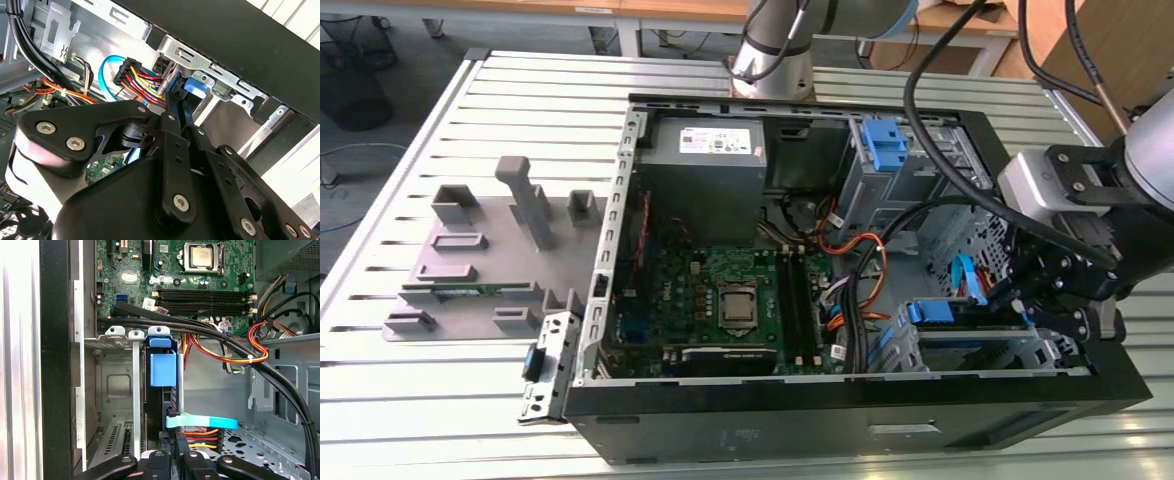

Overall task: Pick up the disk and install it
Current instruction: 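Insert the second disk wire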

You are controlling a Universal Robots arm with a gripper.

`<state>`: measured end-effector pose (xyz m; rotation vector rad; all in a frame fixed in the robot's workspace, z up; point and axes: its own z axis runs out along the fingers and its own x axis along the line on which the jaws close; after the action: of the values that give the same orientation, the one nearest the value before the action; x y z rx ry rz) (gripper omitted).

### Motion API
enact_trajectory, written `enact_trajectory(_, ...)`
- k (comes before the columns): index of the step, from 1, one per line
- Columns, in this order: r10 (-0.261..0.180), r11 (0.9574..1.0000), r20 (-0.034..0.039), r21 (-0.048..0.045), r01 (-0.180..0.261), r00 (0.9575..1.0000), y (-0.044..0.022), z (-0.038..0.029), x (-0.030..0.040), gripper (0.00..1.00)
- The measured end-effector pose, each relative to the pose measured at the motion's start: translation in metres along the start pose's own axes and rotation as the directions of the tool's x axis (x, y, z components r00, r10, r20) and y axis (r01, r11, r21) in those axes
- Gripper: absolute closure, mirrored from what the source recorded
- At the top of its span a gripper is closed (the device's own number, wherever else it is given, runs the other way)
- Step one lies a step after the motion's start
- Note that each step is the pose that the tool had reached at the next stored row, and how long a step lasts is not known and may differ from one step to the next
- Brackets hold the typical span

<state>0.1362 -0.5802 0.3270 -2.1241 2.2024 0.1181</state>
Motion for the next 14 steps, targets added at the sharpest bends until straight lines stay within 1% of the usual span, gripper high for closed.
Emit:
enact_trajectory(6,0.000,1.0000,0.0010,-0.0001,0.000,1.0000,0.0000,0.0006,0.0001,0.82)
enact_trajectory(7,0.000,1.0000,0.0008,0.0000,0.000,1.0000,0.0000,0.0006,0.0001,0.76)
enact_trajectory(11,0.000,1.0000,0.0002,0.0000,0.000,1.0000,0.0000,0.0001,0.0000,0.76)
enact_trajectory(13,0.000,1.0000,0.0001,0.0000,0.000,1.0000,0.0000,-0.0015,-0.0001,0.76)
enact_trajectory(14,0.000,1.0000,0.0000,0.0000,0.000,1.0000,0.0000,-0.0033,-0.0004,0.76)
